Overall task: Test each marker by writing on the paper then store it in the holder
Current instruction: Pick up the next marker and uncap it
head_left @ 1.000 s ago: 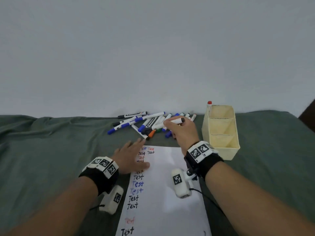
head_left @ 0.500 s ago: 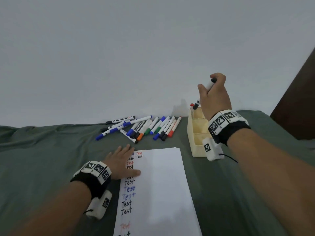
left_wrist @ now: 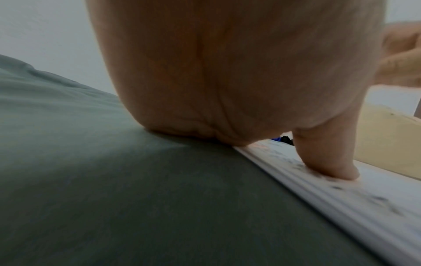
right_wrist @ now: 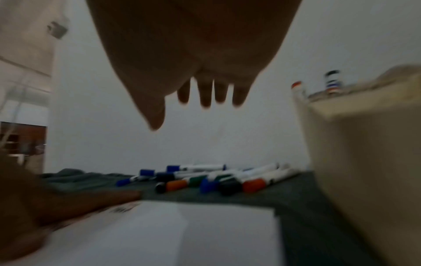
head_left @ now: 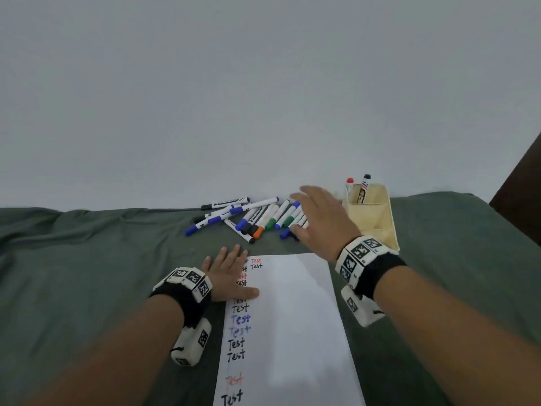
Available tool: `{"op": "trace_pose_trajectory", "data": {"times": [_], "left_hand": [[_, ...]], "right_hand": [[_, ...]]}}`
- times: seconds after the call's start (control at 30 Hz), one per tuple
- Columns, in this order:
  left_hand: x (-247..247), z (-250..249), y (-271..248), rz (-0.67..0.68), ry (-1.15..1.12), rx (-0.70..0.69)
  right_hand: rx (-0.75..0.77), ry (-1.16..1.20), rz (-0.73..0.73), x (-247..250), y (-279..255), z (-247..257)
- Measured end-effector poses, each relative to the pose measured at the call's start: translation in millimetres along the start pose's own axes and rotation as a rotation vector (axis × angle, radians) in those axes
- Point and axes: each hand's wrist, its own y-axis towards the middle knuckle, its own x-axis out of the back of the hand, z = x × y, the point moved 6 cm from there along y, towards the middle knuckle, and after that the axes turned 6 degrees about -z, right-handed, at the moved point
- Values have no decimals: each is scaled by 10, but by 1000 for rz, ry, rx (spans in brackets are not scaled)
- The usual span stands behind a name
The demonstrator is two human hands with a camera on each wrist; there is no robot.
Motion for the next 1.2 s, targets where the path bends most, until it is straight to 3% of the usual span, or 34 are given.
{"op": "trace_pose_trajectory", "data": {"times": [0.1, 0.2, 0.4, 0.57, 0.97, 1.2], "left_hand": [[45, -2, -21, -63, -21, 4], [226, 15, -13, -172, -45, 8], [796, 199, 142, -449, -89, 15], [1198, 278, 361, -575, -124, 18], [1420, 142, 868, -518, 292, 137], [1486, 264, 585, -726, 1, 96]], "right_hand": [[21, 57, 522, -582, -216, 230], [9, -27, 709, -930, -428, 262], [-12, -13, 755, -1134, -522, 189], [-13, -10, 759, -1161, -524, 169], [-40, 77, 740, -1153, -505, 151], [-110, 107, 668, -977, -407, 209]]}}
